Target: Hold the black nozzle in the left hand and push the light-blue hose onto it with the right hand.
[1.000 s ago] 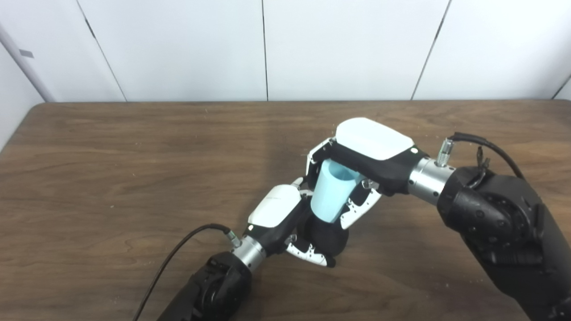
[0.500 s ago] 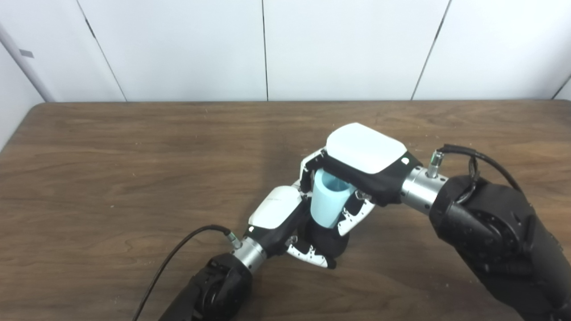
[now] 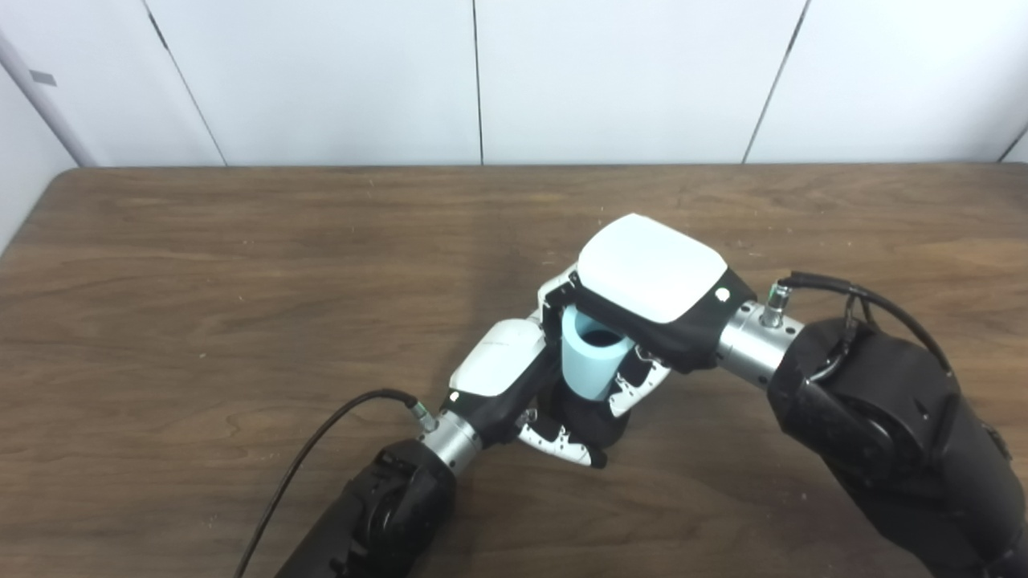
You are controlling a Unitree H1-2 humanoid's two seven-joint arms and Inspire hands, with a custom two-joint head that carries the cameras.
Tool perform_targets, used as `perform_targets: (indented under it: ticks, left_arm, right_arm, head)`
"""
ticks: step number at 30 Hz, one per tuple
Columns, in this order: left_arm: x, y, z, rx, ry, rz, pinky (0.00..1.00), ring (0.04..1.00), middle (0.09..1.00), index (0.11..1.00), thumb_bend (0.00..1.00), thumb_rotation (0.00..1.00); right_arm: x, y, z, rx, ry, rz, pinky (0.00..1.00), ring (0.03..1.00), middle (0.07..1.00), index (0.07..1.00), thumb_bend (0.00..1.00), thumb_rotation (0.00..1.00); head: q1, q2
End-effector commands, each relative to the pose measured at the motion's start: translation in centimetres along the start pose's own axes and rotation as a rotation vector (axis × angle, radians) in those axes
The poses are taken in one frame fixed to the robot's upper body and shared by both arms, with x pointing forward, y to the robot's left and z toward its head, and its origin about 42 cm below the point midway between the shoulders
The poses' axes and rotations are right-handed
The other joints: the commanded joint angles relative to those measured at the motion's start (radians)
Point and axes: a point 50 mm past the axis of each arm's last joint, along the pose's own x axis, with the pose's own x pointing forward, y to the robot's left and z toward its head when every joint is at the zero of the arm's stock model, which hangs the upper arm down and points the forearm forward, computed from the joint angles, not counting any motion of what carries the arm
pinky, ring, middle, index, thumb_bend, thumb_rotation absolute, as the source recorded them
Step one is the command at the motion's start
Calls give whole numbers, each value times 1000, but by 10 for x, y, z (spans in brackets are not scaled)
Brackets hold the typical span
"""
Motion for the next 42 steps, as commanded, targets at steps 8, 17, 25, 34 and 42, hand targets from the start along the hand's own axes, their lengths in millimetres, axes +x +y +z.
perform_targets:
  ticks: [8, 17, 25, 34, 42]
  left_arm:
    - [-7, -30, -8, 1, 73, -161, 1000, 669, 477, 489, 524, 0]
    - [-7, -32, -7, 18, 71, -158, 1000, 703, 532, 470, 517, 0]
    - [-6, -30, -8, 30, 78, -166, 1000, 697, 509, 480, 521, 0]
    - [-8, -32, -6, 28, 89, -181, 1000, 733, 549, 457, 513, 0]
    - [-7, -34, -6, 14, 110, -187, 1000, 741, 485, 490, 522, 0]
  right_arm:
    - [-3, 13, -1, 75, -58, 100, 485, 532, 503, 505, 521, 0]
    - [-2, 6, -3, 40, -107, 9, 916, 977, 973, 881, 742, 588]
    - [-8, -3, -3, 7, -115, -62, 1000, 1000, 1000, 969, 743, 772]
    - [-11, -13, -4, 10, -98, -101, 1000, 1000, 1000, 970, 725, 813]
    - [-22, -25, -10, 30, -73, -152, 999, 1000, 1000, 977, 718, 859]
  head:
    - [1, -2]
    - [2, -3]
    - [2, -1]
    - [3, -6]
    - [-1, -6]
